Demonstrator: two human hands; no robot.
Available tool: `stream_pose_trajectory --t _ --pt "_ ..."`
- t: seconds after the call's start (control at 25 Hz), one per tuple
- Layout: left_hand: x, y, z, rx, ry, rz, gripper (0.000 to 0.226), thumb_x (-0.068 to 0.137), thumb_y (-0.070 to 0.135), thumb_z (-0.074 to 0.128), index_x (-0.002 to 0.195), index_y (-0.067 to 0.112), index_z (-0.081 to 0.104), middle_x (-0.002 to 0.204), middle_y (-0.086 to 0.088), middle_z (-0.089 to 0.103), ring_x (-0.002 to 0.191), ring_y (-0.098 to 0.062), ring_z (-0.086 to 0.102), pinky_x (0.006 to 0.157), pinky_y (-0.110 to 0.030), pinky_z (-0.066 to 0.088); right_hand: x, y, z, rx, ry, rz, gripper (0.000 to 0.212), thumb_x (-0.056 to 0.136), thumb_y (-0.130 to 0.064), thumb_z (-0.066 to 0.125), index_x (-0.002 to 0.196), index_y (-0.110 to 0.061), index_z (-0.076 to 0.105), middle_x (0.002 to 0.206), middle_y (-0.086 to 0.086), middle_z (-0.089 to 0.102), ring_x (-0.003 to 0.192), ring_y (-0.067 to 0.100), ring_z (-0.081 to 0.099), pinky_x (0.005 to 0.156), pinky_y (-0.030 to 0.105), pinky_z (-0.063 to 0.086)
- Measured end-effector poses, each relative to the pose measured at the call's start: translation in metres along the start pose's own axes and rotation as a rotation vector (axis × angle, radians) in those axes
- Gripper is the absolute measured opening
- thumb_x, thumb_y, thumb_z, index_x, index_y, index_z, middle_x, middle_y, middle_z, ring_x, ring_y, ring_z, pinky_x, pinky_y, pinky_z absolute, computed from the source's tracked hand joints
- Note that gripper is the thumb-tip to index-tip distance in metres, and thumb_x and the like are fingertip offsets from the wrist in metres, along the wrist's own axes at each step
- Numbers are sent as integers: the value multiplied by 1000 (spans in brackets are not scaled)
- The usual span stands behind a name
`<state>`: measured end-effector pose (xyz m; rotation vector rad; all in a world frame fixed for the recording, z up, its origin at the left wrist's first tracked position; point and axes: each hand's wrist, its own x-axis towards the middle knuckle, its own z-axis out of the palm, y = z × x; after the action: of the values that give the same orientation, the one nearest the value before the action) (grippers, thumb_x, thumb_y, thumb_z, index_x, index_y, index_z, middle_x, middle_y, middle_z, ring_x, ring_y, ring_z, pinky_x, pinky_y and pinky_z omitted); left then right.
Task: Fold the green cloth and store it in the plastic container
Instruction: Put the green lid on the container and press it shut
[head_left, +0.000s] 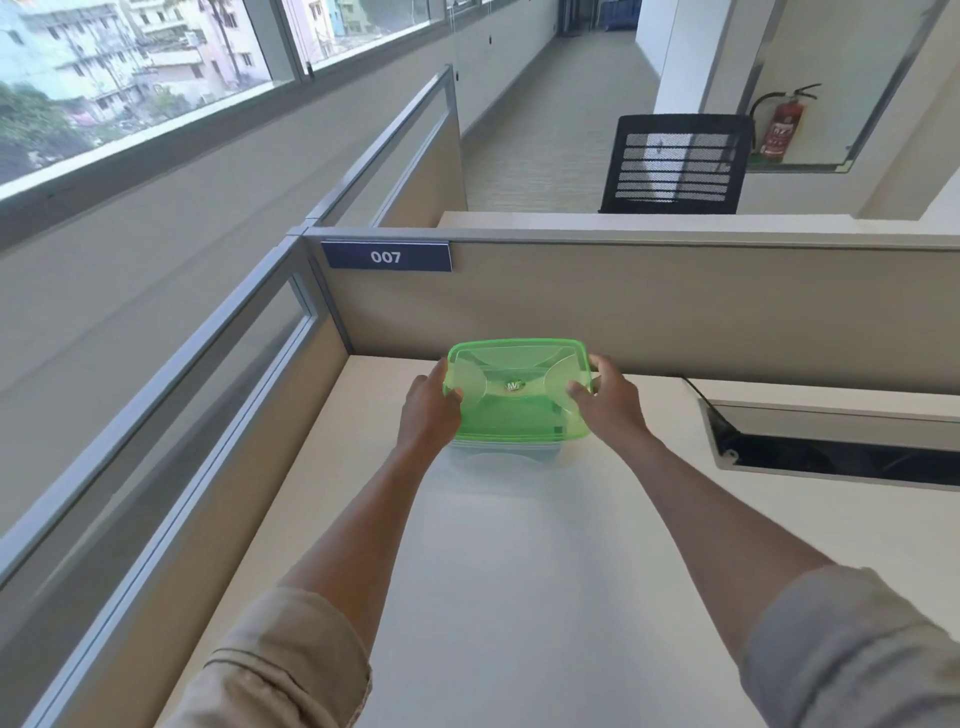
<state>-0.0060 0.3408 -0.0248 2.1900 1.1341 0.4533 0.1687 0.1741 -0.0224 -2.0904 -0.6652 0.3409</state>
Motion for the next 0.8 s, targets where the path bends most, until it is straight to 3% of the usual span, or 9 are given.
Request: stream_pose_trajectory --t 0.16,0.4,0.8 --pt "4 -17 5 78 -11 -29 49 97 17 44 146 17 36 125 -19 52 113 -39 54 88 -39 43 9 -5 28 -139 -12 28 53 89 -29 63 137 -14 47 126 14 60 118 33 53 94 39 43" --pt "12 -22 12 92 18 -41 44 99 20 42 144 17 38 124 -19 49 108 -40 55 86 -41 44 10 -1 46 -253 -44 102 50 92 -30 58 135 -9 43 126 19 53 119 36 50 93 40 42" --pt "16 -24 23 234 58 -3 48 100 27 41 145 12 34 123 -17 49 111 -36 50 84 -46 45 8 10 57 -404 -52 -12 53 97 -26 49 145 -13 29 120 22 49 109 42 53 87 45 45"
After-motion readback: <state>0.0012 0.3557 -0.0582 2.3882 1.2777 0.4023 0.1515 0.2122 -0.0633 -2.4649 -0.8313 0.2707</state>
